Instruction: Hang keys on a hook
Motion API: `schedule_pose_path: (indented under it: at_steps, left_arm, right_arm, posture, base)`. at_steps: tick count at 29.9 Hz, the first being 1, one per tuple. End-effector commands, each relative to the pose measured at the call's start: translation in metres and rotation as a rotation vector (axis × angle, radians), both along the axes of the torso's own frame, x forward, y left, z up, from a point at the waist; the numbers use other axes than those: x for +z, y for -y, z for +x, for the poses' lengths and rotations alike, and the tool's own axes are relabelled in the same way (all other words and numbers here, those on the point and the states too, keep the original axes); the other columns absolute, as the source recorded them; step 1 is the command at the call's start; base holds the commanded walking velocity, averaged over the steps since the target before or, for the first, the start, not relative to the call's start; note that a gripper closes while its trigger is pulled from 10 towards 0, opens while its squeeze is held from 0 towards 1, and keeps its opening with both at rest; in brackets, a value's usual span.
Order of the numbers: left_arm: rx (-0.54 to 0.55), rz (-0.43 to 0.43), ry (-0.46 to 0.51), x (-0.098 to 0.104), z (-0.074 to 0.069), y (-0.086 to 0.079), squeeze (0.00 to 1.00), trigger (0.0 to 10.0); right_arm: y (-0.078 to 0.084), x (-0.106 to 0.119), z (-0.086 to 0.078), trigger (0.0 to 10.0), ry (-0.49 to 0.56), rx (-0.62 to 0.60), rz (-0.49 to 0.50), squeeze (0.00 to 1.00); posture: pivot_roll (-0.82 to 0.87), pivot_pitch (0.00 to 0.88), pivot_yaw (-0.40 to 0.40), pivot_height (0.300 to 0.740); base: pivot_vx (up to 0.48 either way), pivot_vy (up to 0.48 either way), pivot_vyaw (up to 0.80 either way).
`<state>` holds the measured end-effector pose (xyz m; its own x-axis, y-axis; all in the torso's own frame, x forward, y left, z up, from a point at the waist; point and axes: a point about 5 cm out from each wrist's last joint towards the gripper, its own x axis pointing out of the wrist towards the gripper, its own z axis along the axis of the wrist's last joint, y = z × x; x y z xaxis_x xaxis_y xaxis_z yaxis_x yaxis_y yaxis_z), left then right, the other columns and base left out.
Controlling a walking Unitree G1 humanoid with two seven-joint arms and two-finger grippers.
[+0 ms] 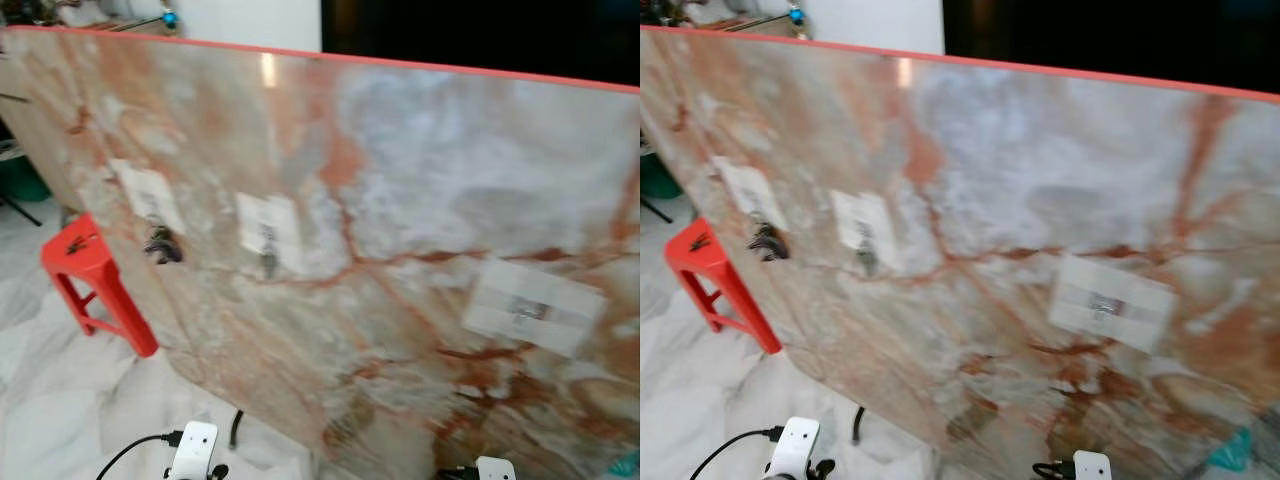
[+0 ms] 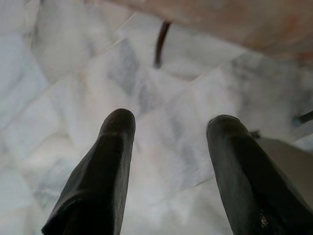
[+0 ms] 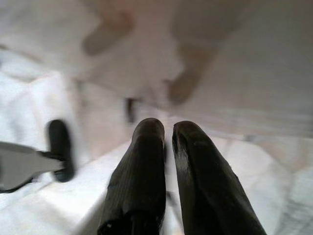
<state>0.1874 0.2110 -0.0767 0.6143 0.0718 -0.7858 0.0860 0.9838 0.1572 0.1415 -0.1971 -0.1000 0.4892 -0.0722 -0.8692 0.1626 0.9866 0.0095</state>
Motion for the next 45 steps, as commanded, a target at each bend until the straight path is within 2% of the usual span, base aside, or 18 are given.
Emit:
schedule_pose_path:
  at_steps: [1,9,26,45]
  left_arm:
    - [-0.025,0.018,-0.028,-0.002,-0.004,-0.002,0.0,10.0]
    - [-0.034,0.015,-0.011,-0.001,0.001,0.004,0.0,10.0]
    - [-0.035,0.026,-0.107,-0.01,-0.021,-0.004,0.0,10.0]
    - [-0.07,0.04,-0.107,-0.008,-0.019,-0.009,0.0,10.0]
  right_arm:
    - [-0.003,-0.002,-0.003,10.0,-0.01,-0.014,0.012,0.0]
    - [0.0,0.001,0.002,10.0,0.005,-0.018,0.007,0.0]
    - [0.002,0.002,0.004,10.0,0.01,-0.026,0.004,0.0]
    - [-0.002,0.001,0.002,10.0,0.022,-0.06,0.021,0.0]
  posture:
    - [-0.02,0.0,0.054,0.74]
    - [0.01,0.0,0.028,0.74]
    - [-0.01,0.039,0.032,0.74]
    - [-0.02,0.004,0.053,0.74]
  base:
    - [0.0,0.446,0.0]
    - [0.0,0.46,0.0]
    - [0.0,0.463,0.0]
    - [0.0,0.467,0.0]
